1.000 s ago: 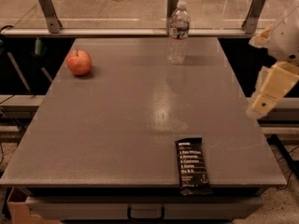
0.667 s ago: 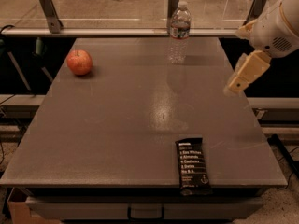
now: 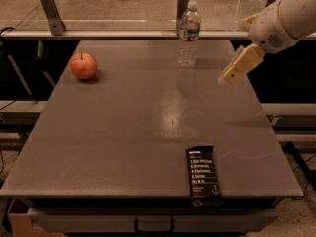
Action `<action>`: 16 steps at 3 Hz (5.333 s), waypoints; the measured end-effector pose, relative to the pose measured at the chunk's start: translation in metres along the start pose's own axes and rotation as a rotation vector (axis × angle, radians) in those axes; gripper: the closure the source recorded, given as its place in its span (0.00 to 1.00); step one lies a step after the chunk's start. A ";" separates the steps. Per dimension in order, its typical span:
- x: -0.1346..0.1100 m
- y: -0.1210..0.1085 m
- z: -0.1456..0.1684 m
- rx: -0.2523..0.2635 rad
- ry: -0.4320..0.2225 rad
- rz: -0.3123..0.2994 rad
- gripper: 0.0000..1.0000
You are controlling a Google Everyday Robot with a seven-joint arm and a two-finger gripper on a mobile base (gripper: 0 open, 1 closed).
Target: Move water bottle near apple
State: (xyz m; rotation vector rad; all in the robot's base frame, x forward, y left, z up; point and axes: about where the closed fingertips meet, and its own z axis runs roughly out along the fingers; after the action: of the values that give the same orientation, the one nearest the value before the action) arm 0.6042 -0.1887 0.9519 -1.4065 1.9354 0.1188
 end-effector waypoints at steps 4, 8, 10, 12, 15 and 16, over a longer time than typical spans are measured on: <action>-0.029 -0.031 0.095 0.021 -0.366 0.453 0.00; -0.070 -0.105 0.168 0.123 -0.638 0.510 0.48; -0.075 -0.111 0.106 0.156 -0.714 0.486 0.95; -0.075 -0.112 0.102 0.157 -0.718 0.485 1.00; -0.221 -0.002 0.148 -0.166 -0.864 0.397 1.00; -0.247 0.018 0.167 -0.210 -0.881 0.397 1.00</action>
Offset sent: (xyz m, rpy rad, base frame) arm 0.0471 0.0299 -0.0385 0.4602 0.0757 -0.2627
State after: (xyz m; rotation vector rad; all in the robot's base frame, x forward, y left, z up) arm 0.7055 0.0915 0.9725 -0.8317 1.4233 0.9767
